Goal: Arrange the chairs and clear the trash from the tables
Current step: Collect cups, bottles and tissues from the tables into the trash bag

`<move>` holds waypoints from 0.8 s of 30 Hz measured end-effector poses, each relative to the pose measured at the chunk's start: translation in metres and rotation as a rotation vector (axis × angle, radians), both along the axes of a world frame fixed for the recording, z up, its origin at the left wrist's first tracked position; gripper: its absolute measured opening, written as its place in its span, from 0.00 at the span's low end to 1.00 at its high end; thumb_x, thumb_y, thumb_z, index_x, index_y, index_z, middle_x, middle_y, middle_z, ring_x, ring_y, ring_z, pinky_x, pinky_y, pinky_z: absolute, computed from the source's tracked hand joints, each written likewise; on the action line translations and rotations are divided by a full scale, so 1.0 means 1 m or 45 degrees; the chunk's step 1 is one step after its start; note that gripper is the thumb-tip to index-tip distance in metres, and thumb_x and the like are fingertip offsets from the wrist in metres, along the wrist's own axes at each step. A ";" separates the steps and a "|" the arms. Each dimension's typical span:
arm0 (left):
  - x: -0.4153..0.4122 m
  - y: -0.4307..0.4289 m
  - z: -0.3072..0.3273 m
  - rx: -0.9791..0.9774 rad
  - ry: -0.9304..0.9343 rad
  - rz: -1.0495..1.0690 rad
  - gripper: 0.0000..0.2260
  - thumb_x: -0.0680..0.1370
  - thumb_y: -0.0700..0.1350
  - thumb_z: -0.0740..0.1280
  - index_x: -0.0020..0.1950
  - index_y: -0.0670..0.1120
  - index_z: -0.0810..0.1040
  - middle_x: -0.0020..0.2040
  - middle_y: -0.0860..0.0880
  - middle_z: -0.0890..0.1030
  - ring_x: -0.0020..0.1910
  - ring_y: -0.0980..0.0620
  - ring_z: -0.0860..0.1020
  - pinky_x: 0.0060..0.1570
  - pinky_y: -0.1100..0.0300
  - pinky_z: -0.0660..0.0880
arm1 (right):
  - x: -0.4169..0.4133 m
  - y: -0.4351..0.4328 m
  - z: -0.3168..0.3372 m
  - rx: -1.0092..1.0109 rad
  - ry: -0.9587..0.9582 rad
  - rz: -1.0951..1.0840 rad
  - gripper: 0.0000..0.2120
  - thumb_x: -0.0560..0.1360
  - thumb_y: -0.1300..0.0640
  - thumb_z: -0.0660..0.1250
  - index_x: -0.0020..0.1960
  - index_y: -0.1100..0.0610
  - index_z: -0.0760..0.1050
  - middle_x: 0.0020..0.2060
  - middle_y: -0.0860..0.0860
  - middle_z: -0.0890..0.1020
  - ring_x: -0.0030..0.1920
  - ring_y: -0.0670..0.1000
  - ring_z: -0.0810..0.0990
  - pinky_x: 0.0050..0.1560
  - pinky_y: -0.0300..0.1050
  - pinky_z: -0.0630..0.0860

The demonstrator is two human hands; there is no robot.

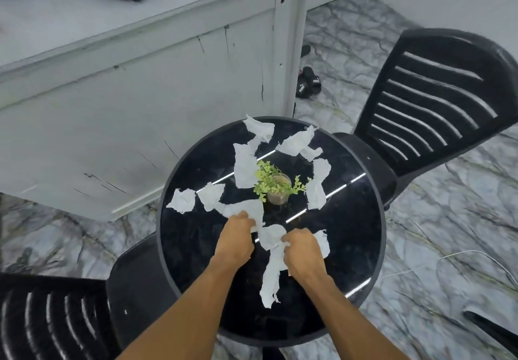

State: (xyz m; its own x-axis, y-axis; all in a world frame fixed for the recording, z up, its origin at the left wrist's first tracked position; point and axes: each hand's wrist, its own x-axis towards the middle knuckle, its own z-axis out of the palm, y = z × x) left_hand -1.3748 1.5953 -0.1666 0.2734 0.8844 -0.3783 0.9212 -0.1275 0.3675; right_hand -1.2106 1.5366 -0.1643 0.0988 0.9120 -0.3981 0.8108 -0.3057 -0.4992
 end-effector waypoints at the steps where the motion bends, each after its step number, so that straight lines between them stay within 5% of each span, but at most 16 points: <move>1: -0.002 -0.004 0.001 0.001 -0.039 0.037 0.15 0.72 0.28 0.62 0.52 0.42 0.83 0.51 0.48 0.79 0.54 0.45 0.78 0.47 0.58 0.74 | 0.000 0.001 0.003 -0.020 0.037 -0.014 0.22 0.66 0.73 0.57 0.26 0.47 0.62 0.29 0.46 0.67 0.35 0.51 0.69 0.26 0.33 0.61; 3: -0.005 -0.011 0.006 0.027 -0.128 0.087 0.13 0.71 0.30 0.62 0.46 0.42 0.83 0.43 0.48 0.81 0.48 0.47 0.79 0.45 0.57 0.75 | -0.003 0.003 0.009 -0.031 0.081 -0.070 0.17 0.68 0.72 0.59 0.30 0.53 0.75 0.33 0.50 0.75 0.37 0.53 0.77 0.30 0.39 0.72; 5: -0.009 -0.014 0.016 0.120 -0.247 0.126 0.11 0.72 0.34 0.64 0.47 0.45 0.83 0.41 0.51 0.81 0.44 0.51 0.78 0.47 0.56 0.76 | -0.007 0.005 0.017 0.031 0.142 -0.161 0.14 0.72 0.69 0.62 0.48 0.59 0.84 0.45 0.53 0.82 0.45 0.54 0.81 0.45 0.45 0.80; 12: -0.051 0.019 0.043 0.158 -0.384 0.630 0.24 0.77 0.37 0.68 0.71 0.51 0.73 0.52 0.53 0.77 0.46 0.56 0.75 0.51 0.63 0.72 | -0.037 0.026 0.036 0.111 0.263 -0.160 0.16 0.74 0.63 0.67 0.61 0.56 0.80 0.57 0.52 0.82 0.58 0.52 0.80 0.59 0.45 0.76; 15: -0.063 0.041 0.035 0.144 -0.246 0.515 0.32 0.75 0.34 0.68 0.77 0.50 0.63 0.57 0.49 0.76 0.52 0.50 0.76 0.49 0.61 0.71 | -0.055 0.036 0.036 0.136 0.208 -0.109 0.19 0.74 0.60 0.68 0.64 0.52 0.78 0.58 0.50 0.81 0.58 0.51 0.79 0.59 0.44 0.74; 18: -0.066 0.059 0.017 0.061 -0.097 0.337 0.39 0.75 0.35 0.70 0.80 0.52 0.55 0.75 0.42 0.63 0.64 0.43 0.74 0.55 0.57 0.73 | -0.065 0.042 0.031 0.097 0.177 -0.073 0.21 0.74 0.59 0.68 0.66 0.51 0.76 0.59 0.50 0.81 0.59 0.51 0.79 0.61 0.45 0.74; 21: -0.060 0.062 0.001 0.027 0.044 0.148 0.30 0.76 0.34 0.67 0.76 0.50 0.66 0.75 0.40 0.63 0.65 0.42 0.73 0.59 0.56 0.74 | -0.067 0.042 0.021 0.073 0.158 -0.084 0.21 0.73 0.59 0.68 0.66 0.50 0.75 0.58 0.49 0.81 0.57 0.51 0.79 0.59 0.46 0.76; 24: -0.058 0.047 -0.005 0.098 -0.024 0.150 0.19 0.74 0.30 0.64 0.61 0.44 0.80 0.55 0.46 0.74 0.54 0.46 0.76 0.48 0.60 0.73 | -0.068 0.039 0.016 0.031 0.155 -0.126 0.20 0.73 0.60 0.69 0.64 0.51 0.77 0.57 0.50 0.82 0.53 0.51 0.81 0.57 0.46 0.77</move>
State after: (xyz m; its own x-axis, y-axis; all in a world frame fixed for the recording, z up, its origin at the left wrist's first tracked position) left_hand -1.4326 1.6420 -0.1716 0.1727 0.9369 -0.3040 0.9244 -0.0476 0.3785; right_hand -1.2782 1.5758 -0.1482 0.1408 0.9097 -0.3906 0.7103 -0.3676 -0.6002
